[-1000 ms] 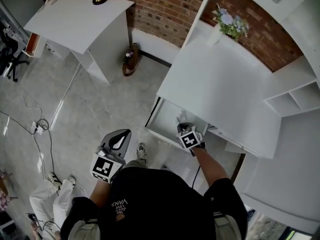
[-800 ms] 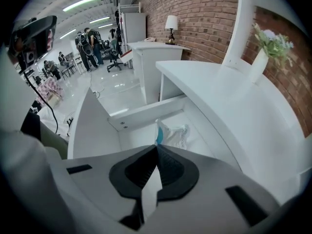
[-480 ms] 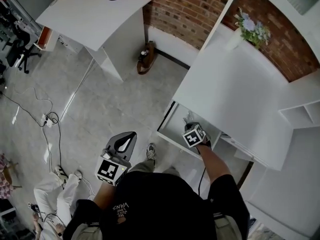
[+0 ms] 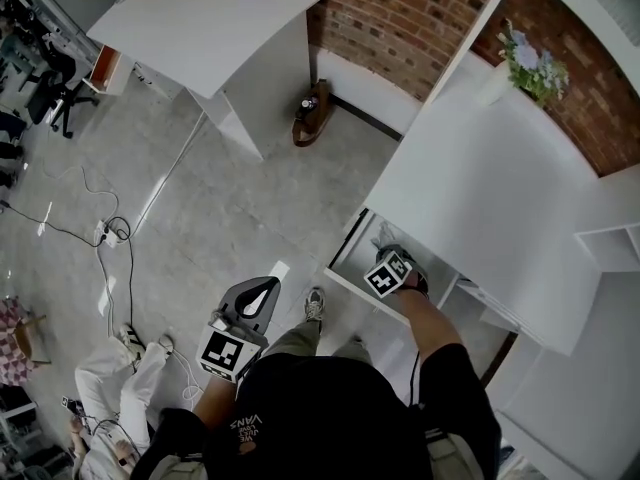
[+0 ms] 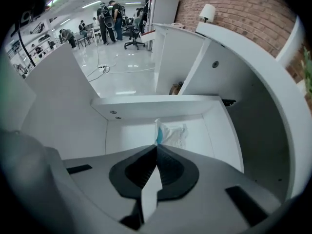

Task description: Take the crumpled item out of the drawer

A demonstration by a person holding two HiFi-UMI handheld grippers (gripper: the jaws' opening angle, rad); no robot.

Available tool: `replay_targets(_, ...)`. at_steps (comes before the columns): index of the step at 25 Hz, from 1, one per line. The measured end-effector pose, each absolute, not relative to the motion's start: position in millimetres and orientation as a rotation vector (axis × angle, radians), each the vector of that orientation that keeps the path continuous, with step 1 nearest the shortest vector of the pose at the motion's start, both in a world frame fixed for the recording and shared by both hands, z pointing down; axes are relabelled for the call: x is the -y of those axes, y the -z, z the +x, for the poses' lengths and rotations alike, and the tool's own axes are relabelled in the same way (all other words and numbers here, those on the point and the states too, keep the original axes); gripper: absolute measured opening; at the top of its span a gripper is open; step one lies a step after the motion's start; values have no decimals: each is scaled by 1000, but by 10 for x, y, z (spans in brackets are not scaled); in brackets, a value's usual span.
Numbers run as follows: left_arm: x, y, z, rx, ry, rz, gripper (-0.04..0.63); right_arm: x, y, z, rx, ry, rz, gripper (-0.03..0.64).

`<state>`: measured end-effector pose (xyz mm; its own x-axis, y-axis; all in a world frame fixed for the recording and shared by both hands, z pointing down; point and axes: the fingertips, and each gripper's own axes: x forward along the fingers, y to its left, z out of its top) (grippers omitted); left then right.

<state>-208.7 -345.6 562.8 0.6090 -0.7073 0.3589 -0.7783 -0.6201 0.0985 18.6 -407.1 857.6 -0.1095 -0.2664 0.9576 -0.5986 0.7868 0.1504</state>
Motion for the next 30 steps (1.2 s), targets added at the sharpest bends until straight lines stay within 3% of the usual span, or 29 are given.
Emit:
replay_targets(17, 3459, -5736, -2123, 1181, -492, 2567, 6, 4194, -8846, 171, 1704, -495, 749, 3)
replay_targets(22, 3456, -5760, -2165, 1185, -499, 2564, 6, 4238, -8817, 154, 1727, -562, 804, 74)
replay_targets(30, 3456, -5750, -2121, 1188, -479, 2575, 6, 4246, -8558, 58, 1801, -551, 828, 89)
